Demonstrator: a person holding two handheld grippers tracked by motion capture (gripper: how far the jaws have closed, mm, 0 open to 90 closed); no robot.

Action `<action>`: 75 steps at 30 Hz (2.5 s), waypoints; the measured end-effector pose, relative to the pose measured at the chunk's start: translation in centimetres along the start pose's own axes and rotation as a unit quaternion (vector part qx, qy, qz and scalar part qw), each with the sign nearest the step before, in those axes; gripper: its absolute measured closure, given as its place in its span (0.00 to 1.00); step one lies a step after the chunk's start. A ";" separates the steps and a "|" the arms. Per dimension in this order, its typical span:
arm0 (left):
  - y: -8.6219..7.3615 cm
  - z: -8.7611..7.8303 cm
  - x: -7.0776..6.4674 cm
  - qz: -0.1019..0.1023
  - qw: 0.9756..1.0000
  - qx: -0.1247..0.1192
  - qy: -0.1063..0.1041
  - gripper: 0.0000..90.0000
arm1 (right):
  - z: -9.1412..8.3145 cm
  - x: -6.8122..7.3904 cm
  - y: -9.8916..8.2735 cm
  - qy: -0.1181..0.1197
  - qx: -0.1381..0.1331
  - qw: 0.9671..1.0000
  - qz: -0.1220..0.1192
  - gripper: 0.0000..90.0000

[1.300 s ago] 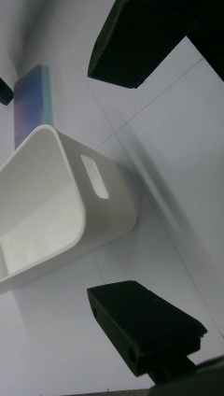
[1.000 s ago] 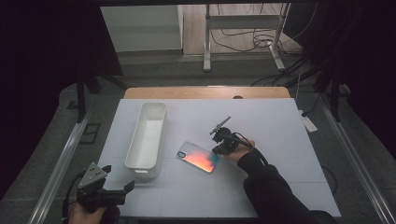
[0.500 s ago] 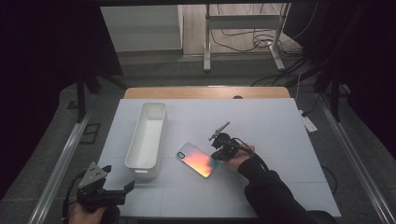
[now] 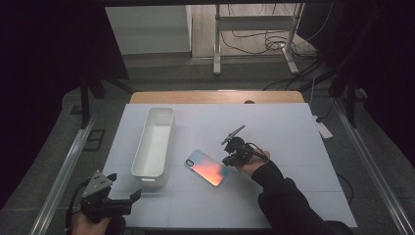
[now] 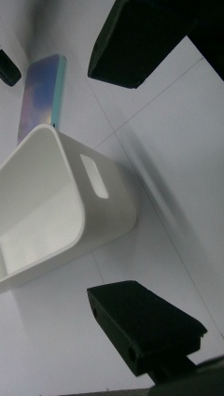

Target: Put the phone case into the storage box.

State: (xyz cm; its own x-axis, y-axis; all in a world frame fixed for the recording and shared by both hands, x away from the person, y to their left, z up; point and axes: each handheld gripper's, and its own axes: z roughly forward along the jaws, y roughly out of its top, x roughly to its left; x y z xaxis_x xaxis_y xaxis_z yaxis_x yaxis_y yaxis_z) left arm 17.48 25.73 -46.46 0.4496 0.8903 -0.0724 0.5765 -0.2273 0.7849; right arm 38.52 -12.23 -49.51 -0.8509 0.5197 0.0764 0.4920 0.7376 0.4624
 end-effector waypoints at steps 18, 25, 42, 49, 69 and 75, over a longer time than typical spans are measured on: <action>0.0 0.1 -0.1 0.002 1.000 0.001 0.001 0.02 | -1.4 1.0 0.6 -0.012 -0.007 1.000 -0.005 0.49; 0.0 0.1 -0.1 0.003 1.000 0.002 0.001 0.02 | -1.9 1.3 0.8 -0.018 -0.017 1.000 -0.007 0.31; 0.0 0.1 -0.1 0.003 1.000 0.002 0.001 0.02 | -1.2 1.8 0.9 -0.025 -0.010 1.000 0.008 0.00; 0.0 0.1 -0.1 0.003 1.000 0.002 0.001 0.02 | -0.6 2.9 1.5 -0.023 -0.006 1.000 -0.007 0.00; 0.0 0.1 -0.1 0.002 1.000 0.001 0.001 0.02 | 2.1 5.7 2.8 -0.019 0.010 0.999 -0.044 0.00; 0.0 0.0 -0.1 0.003 1.000 0.001 0.000 0.02 | 2.9 5.6 2.6 -0.029 0.023 0.998 -0.045 0.00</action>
State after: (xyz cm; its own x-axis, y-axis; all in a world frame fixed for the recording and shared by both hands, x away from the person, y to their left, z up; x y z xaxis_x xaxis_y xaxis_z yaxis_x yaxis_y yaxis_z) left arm 17.49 25.65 -46.47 0.4520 0.8894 -0.0678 0.5759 -0.2330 0.7837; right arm 35.55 -6.15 -50.49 -0.8807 0.4734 -0.0146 0.4233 0.8006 0.4240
